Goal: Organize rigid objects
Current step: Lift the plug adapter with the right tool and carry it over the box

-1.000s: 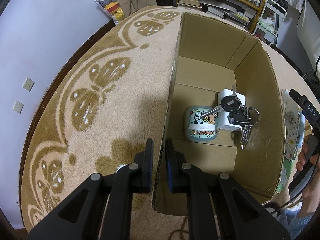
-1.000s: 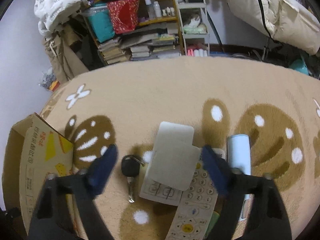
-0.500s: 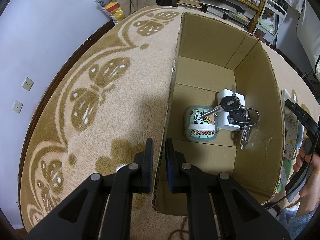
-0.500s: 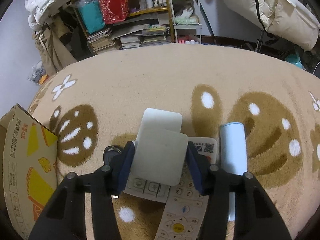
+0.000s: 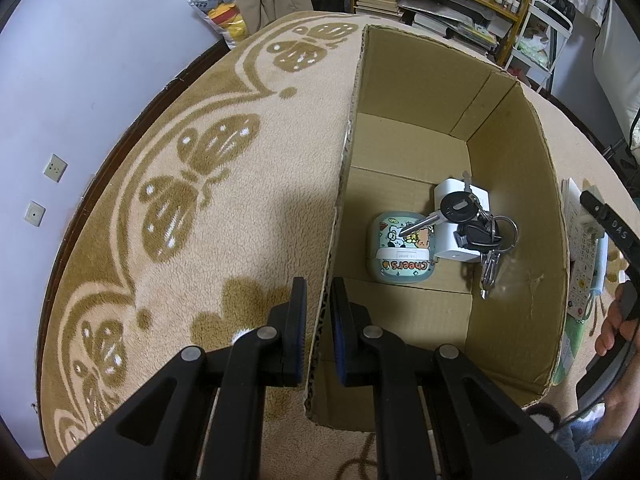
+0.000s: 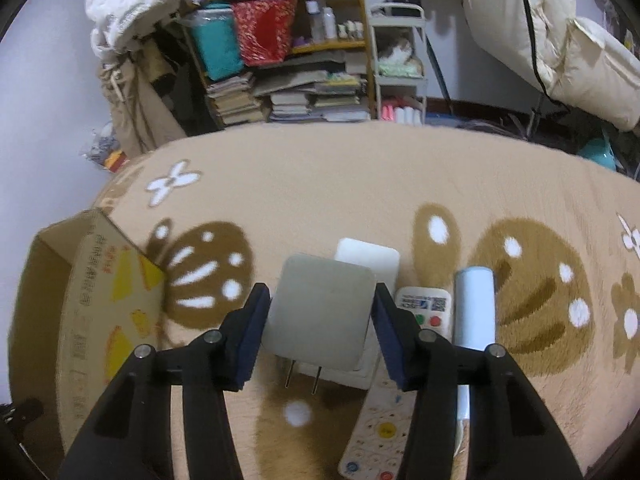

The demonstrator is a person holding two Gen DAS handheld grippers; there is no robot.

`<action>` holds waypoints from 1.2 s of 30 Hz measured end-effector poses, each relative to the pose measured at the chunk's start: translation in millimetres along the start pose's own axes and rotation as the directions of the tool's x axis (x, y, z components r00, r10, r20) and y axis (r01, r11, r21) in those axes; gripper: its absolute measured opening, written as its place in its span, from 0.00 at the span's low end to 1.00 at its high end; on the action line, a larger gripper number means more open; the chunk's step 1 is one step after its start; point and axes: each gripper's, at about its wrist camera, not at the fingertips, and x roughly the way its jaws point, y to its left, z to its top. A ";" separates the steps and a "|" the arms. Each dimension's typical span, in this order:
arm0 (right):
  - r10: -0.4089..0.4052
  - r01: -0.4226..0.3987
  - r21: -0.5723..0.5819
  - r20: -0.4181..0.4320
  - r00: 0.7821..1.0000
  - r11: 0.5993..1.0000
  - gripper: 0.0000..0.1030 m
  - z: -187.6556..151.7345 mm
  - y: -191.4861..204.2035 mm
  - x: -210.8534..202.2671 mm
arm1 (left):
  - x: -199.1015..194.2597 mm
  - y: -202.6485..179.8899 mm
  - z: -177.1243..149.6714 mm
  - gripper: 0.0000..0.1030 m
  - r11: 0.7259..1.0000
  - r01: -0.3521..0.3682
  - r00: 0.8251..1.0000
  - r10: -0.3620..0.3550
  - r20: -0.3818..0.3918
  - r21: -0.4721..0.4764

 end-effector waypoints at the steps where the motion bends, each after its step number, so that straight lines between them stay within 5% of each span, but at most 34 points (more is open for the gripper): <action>1: 0.008 -0.008 -0.008 0.005 1.000 1.000 0.54 0.5 3.5 -2.5 | 0.0 -0.3 -0.3 0.11 1.000 0.000 1.000 0.000 0.000 0.001; 13: 0.115 -0.108 -0.092 0.069 0.991 0.990 0.54 1.4 43.4 -37.9 | -0.3 -1.4 -1.2 0.11 1.000 -0.003 1.000 0.003 0.003 0.006; 23: 0.231 -0.197 -0.213 0.146 0.962 0.957 0.54 -1.7 90.5 -84.3 | -0.3 -1.3 -1.2 0.11 1.000 -0.002 1.000 0.002 0.003 0.006; 36: 0.336 -0.285 -0.310 0.124 0.934 0.907 0.54 -24.6 136.1 -97.9 | -1.3 -1.7 -1.4 0.11 1.000 -0.005 1.000 0.005 0.005 0.009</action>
